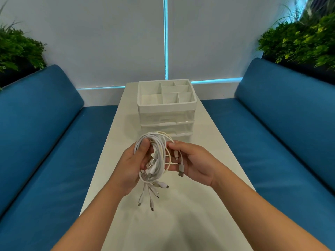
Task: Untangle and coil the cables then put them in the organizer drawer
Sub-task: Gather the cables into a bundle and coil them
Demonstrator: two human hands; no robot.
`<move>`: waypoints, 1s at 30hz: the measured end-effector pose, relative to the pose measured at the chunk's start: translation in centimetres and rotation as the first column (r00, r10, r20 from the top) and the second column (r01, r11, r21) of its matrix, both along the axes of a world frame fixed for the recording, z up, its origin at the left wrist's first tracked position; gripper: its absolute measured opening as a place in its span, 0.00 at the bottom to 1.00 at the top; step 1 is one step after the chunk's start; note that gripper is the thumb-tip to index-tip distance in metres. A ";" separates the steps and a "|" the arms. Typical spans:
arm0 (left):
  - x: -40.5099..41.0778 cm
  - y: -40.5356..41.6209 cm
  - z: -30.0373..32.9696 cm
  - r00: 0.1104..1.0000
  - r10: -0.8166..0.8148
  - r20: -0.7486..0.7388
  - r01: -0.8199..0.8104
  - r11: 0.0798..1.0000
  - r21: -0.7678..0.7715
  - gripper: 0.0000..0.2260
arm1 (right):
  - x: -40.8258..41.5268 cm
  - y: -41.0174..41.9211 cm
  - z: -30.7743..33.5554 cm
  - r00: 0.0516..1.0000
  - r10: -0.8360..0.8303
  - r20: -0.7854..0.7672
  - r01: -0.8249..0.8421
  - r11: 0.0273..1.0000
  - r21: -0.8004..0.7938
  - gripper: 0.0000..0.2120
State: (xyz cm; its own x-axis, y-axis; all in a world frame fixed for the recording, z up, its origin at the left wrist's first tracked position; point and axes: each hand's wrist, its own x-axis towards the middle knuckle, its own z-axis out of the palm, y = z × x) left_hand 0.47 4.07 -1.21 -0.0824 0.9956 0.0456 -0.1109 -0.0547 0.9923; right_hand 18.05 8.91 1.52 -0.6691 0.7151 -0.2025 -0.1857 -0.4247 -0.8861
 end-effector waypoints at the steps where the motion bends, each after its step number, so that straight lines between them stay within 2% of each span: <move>1: 0.1 0.0 0.1 1.000 -0.028 0.010 0.028 1.000 -0.003 0.20 | 0.0 -0.1 0.1 1.000 0.014 -0.001 -0.014 1.000 0.027 0.15; 4: 0.4 -0.3 0.5 0.999 -0.025 0.039 0.025 1.000 -0.002 0.19 | -0.3 -0.3 0.4 0.998 0.017 0.066 -0.029 0.985 0.170 0.16; 9: -0.2 0.2 0.2 0.998 0.065 0.017 -0.065 0.997 0.030 0.25 | -0.6 0.0 0.2 0.969 -0.161 0.185 0.100 0.949 0.299 0.13; 12: -0.1 0.4 -0.1 0.995 0.076 -0.066 -0.074 0.997 0.039 0.27 | -1.0 0.0 -0.2 0.928 -0.304 0.213 0.197 0.891 0.410 0.09; 15: 0.2 0.5 -0.5 0.977 0.119 -0.179 -0.112 0.993 0.046 0.23 | -1.4 0.4 -0.7 0.876 -0.417 0.241 0.276 0.844 0.459 0.10; 19: 0.8 0.4 -0.6 0.952 0.193 -0.239 -0.189 0.981 0.042 0.20 | -1.2 0.6 -0.8 0.877 -0.346 0.334 0.145 0.852 0.504 0.09; 23: 0.4 0.2 -0.5 0.951 0.191 -0.245 -0.189 0.982 0.032 0.18 | -0.3 1.4 -1.3 0.896 -0.263 0.358 0.010 0.818 0.575 0.05; 27: 0.9 0.3 -0.2 0.958 0.151 -0.243 -0.145 0.989 0.042 0.15 | -0.1 1.8 -1.7 0.880 -0.359 0.311 0.102 0.782 0.615 0.04; 30: 1.3 0.5 0.0 0.953 0.173 -0.248 -0.165 0.985 0.053 0.13 | -0.3 1.4 -1.7 0.897 -0.340 0.281 0.170 0.854 0.492 0.06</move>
State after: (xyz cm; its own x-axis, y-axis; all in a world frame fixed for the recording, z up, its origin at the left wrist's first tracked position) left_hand 1.76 4.58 -1.24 -0.2309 0.9658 0.1176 0.1544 -0.0830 0.9845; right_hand 17.70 10.29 -0.19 -0.3966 0.9180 -0.0029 0.1224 0.0498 -0.9912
